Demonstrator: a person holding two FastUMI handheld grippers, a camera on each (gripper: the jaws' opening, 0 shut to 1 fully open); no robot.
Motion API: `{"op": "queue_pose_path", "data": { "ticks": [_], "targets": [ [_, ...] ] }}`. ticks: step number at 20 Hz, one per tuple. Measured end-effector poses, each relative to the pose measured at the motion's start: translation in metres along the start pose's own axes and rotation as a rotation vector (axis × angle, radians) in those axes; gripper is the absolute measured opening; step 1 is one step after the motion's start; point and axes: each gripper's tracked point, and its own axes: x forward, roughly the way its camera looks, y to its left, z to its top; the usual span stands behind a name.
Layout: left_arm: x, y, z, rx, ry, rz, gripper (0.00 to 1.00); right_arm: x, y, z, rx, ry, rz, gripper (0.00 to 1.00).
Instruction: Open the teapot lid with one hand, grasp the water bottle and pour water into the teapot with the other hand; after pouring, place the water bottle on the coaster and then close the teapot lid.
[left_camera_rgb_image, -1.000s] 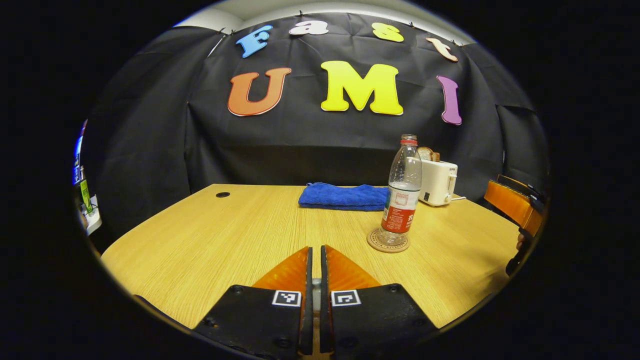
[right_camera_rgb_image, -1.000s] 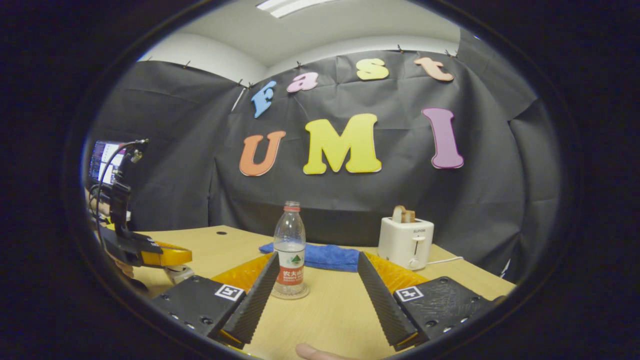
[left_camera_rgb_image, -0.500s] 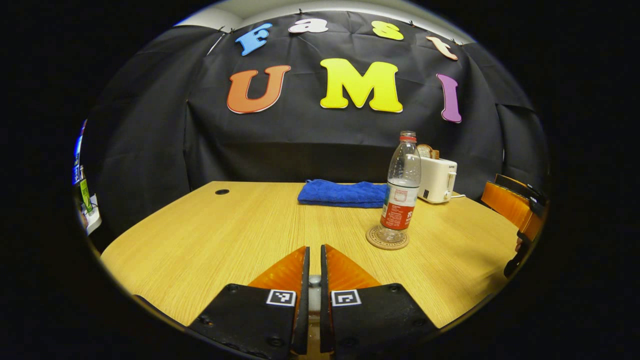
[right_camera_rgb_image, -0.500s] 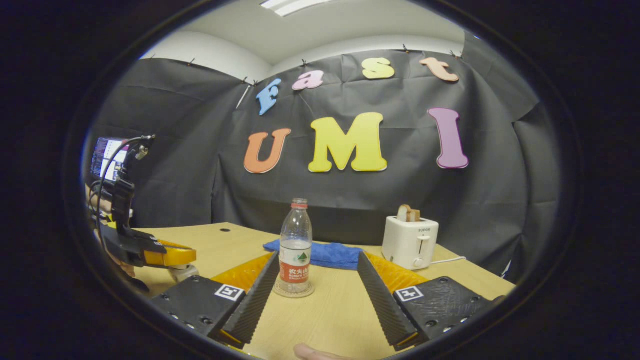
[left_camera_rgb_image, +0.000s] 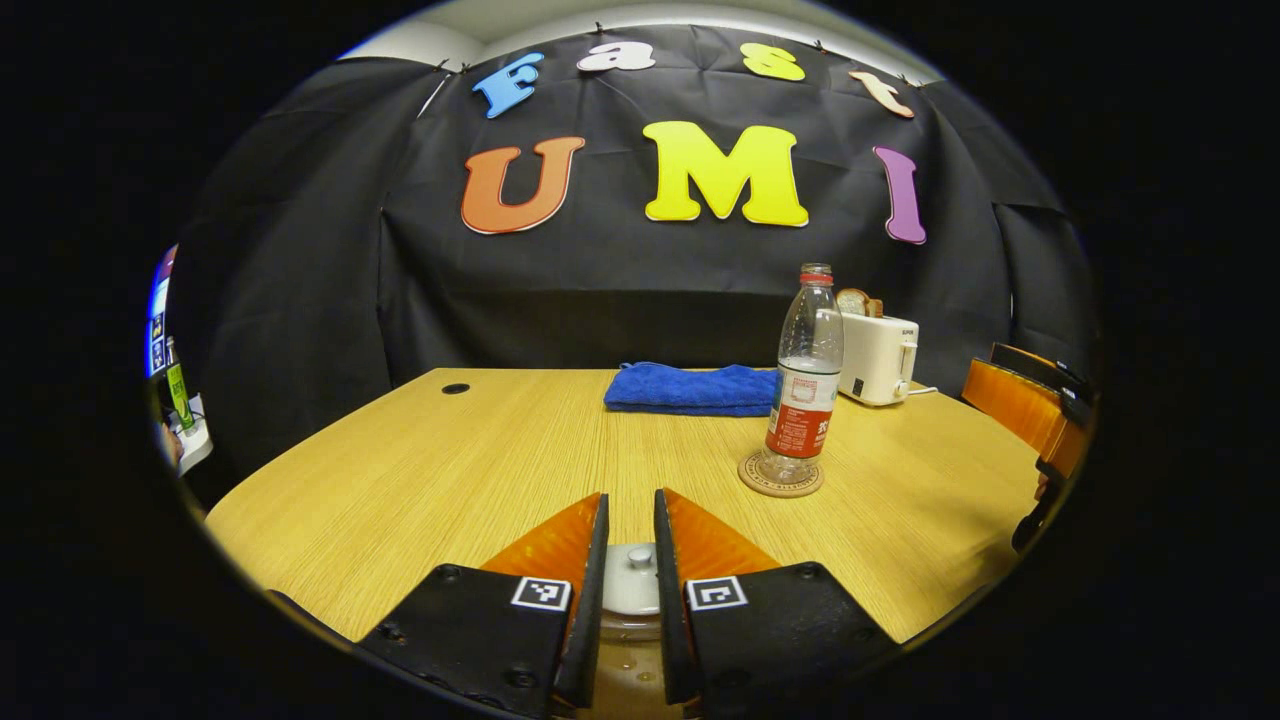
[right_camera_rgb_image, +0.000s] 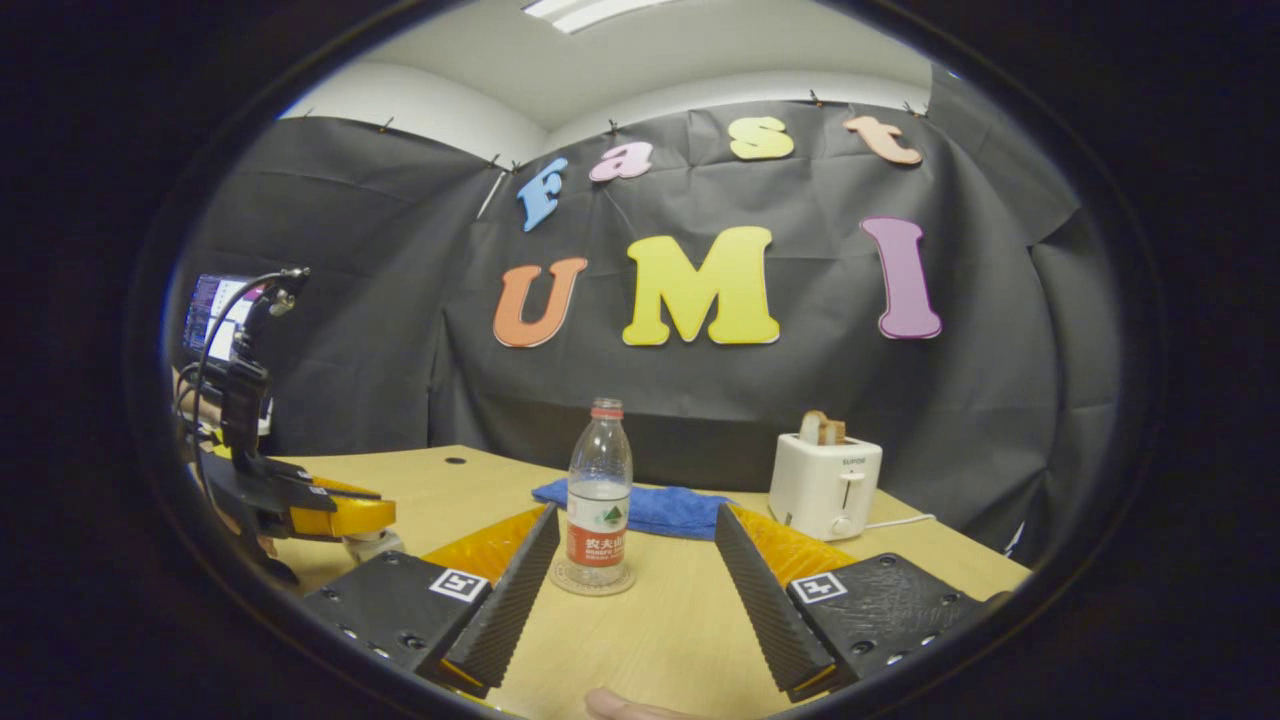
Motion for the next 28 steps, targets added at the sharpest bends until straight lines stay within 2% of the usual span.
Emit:
{"op": "queue_pose_path", "data": {
  "ticks": [4, 5, 7, 13, 15, 16, 18, 20, 23, 28],
  "targets": [
    [0.000, 0.002, -0.001, -0.010, 0.018, 0.016, 0.30, -0.001, 0.000, 0.000, -0.006, -0.003, 0.001, 0.95],
    [0.000, 0.003, -0.001, -0.015, 0.017, 0.024, 0.35, 0.000, -0.001, 0.000, -0.003, -0.002, 0.000, 0.95],
    [-0.004, 0.003, 0.000, -0.032, 0.008, 0.031, 0.38, 0.000, -0.002, -0.001, 0.000, 0.001, -0.004, 0.94],
    [-0.004, 0.008, 0.000, -0.048, 0.023, 0.041, 0.38, 0.001, -0.001, -0.004, 0.007, 0.011, -0.005, 0.94],
    [-0.004, -0.001, -0.001, -0.090, 0.040, 0.010, 0.32, 0.001, -0.001, -0.003, 0.006, 0.009, -0.004, 0.92],
    [-0.003, -0.001, 0.000, -0.099, 0.041, 0.005, 0.18, 0.001, -0.001, -0.004, 0.008, 0.009, -0.005, 0.92],
    [-0.004, 0.003, 0.002, -0.099, 0.027, 0.023, 0.07, 0.001, -0.002, -0.005, 0.014, 0.010, -0.007, 0.95],
    [-0.006, 0.008, 0.009, -0.100, -0.008, 0.043, 0.04, 0.002, -0.001, -0.006, 0.017, 0.013, -0.005, 0.95],
    [-0.003, 0.000, 0.010, -0.092, -0.026, 0.015, 0.04, 0.003, 0.001, -0.009, 0.011, 0.020, 0.000, 0.94],
    [-0.001, -0.001, 0.001, 0.013, -0.029, 0.034, 0.04, 0.002, 0.004, -0.009, 0.000, 0.022, 0.003, 0.94]
  ]
}}
